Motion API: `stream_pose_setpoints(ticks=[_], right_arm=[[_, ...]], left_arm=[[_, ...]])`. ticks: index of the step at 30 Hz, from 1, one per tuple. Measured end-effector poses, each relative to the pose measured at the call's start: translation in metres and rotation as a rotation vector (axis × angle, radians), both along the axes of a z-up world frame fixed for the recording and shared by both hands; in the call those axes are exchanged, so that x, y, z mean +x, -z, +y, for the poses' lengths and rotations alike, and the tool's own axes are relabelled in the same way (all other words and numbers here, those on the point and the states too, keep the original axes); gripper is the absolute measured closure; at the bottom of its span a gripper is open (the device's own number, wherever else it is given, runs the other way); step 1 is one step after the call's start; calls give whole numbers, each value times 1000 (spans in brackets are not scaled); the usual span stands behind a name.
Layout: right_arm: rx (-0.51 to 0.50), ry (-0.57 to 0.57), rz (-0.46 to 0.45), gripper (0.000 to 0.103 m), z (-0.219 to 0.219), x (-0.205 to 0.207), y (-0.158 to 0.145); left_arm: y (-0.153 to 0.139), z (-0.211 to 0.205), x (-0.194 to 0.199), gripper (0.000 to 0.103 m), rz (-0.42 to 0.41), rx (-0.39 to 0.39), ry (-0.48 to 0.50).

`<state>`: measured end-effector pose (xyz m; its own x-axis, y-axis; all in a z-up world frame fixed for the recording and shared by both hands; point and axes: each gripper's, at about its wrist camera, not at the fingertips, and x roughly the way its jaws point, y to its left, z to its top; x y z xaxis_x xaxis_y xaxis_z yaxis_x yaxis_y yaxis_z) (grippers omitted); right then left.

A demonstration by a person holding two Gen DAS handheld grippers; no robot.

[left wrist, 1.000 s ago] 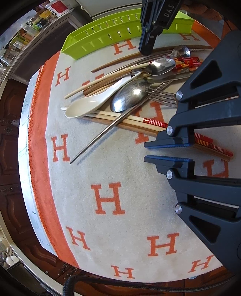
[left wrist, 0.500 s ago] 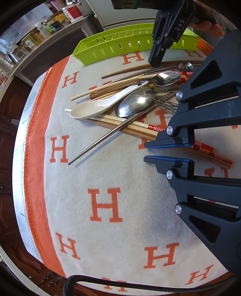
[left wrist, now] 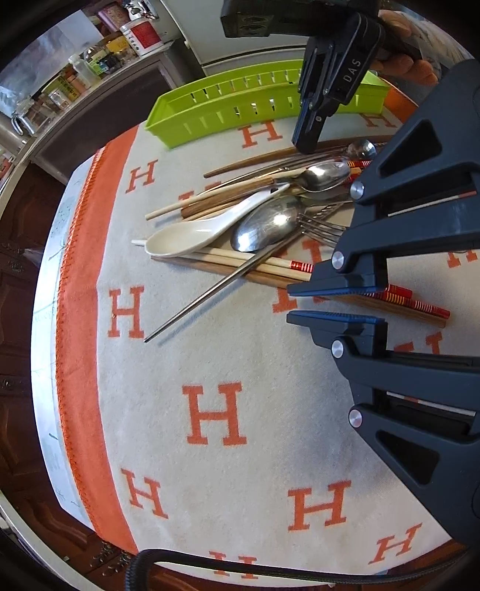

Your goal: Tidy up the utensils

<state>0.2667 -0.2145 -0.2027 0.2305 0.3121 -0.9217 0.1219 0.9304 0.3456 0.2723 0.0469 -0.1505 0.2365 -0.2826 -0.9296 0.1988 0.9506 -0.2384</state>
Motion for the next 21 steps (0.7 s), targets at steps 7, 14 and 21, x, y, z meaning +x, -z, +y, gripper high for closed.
stream_pose_setpoints(ticks=[7,14,21], right_arm=[[-4,2,-2,97,1,-1,-1],[-5,3,-3,97,1,-2,-1],[-8,1,-8,97,2,-2,-2]], left_arm=[[9,-13,-3,99,13,42,27],[8,-22,-2,99,-29,116,36],[14,-27,2,99,-52,168,44]])
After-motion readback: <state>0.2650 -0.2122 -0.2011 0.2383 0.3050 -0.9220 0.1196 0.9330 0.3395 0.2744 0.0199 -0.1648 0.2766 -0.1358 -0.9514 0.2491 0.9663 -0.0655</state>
